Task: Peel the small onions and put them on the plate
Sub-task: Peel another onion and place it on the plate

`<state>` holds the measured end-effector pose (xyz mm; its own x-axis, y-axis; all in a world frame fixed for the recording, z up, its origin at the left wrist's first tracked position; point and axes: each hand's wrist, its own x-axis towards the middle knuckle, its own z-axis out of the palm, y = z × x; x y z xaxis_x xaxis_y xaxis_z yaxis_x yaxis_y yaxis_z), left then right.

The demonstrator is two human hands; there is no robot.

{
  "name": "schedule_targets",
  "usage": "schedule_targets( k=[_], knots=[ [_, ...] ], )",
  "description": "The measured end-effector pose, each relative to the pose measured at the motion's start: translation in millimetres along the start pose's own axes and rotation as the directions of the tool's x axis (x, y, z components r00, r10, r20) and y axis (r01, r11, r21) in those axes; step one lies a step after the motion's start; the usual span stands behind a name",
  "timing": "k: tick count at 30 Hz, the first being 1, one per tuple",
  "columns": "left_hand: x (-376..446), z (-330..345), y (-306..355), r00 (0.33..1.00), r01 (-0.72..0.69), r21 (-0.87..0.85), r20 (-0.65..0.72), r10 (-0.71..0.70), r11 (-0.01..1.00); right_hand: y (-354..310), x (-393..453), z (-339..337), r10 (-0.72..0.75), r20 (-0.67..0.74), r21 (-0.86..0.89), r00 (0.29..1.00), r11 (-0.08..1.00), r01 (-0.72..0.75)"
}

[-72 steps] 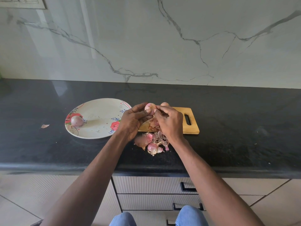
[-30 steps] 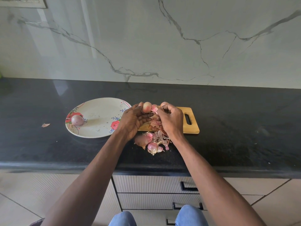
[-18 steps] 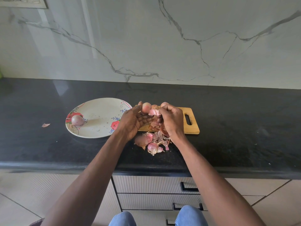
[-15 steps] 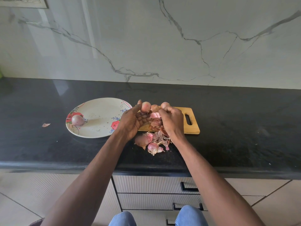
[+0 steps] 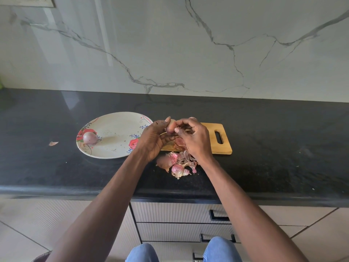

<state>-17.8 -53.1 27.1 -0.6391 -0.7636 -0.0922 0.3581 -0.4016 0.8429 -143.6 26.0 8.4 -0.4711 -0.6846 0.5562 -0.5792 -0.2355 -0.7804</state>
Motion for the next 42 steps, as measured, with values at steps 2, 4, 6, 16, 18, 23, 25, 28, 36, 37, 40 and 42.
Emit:
schedule_targets(
  k=[2, 4, 6, 16, 18, 23, 25, 28, 36, 37, 40, 42],
  knots=[
    [1, -1, 0, 1.0, -0.01, 0.015, 0.004, 0.01, 1.0, -6, -2, -2, -0.032, -0.003, 0.028, 0.999, 0.999, 0.032],
    [2, -2, 0, 1.0, -0.017, 0.025, 0.011, 0.016, 1.0, -9, -3, -3, -0.061, 0.022, 0.041, 0.998, 0.997, 0.06],
    [2, -3, 0, 1.0, -0.025, 0.025, 0.014, 0.025, 0.999, -10, -3, -3, -0.068, 0.048, 0.04, 0.997, 0.997, 0.066],
    [5, -5, -3, 0.999, -0.045, 0.025, 0.021, 0.045, 0.999, -3, -2, -1, -0.124, 0.06, 0.002, 0.99, 0.992, 0.124],
    [5, -5, -3, 0.999, -0.043, 0.022, 0.022, 0.043, 0.999, -3, -2, -1, -0.122, 0.061, 0.004, 0.991, 0.993, 0.122],
    [4, -5, -3, 0.999, -0.04, 0.027, 0.029, 0.04, 0.999, -3, -2, 0, -0.133, 0.062, -0.035, 0.989, 0.99, 0.135],
    [5, -4, -3, 0.999, -0.04, 0.021, 0.026, 0.039, 0.999, -2, -2, 0, -0.143, 0.062, -0.047, 0.988, 0.988, 0.146],
    [5, -4, -3, 0.999, -0.041, 0.026, 0.023, 0.04, 0.999, -2, -3, 0, -0.122, 0.053, -0.032, 0.991, 0.992, 0.124],
    [4, -4, -3, 0.999, -0.044, 0.034, 0.021, 0.043, 0.998, -3, -2, -1, -0.131, 0.075, -0.083, 0.989, 0.987, 0.137],
    [4, -4, -4, 0.999, -0.044, 0.032, 0.018, 0.043, 0.999, -2, -2, -1, -0.145, 0.075, -0.1, 0.987, 0.983, 0.152],
    [5, -4, -4, 0.999, -0.045, 0.029, -0.001, 0.045, 0.999, 2, -2, 1, -0.158, 0.073, -0.154, 0.985, 0.974, 0.168],
    [5, -4, -3, 0.999, -0.042, 0.03, -0.008, 0.042, 0.999, 6, -1, 2, -0.105, 0.069, -0.106, 0.992, 0.988, 0.112]
  ],
)
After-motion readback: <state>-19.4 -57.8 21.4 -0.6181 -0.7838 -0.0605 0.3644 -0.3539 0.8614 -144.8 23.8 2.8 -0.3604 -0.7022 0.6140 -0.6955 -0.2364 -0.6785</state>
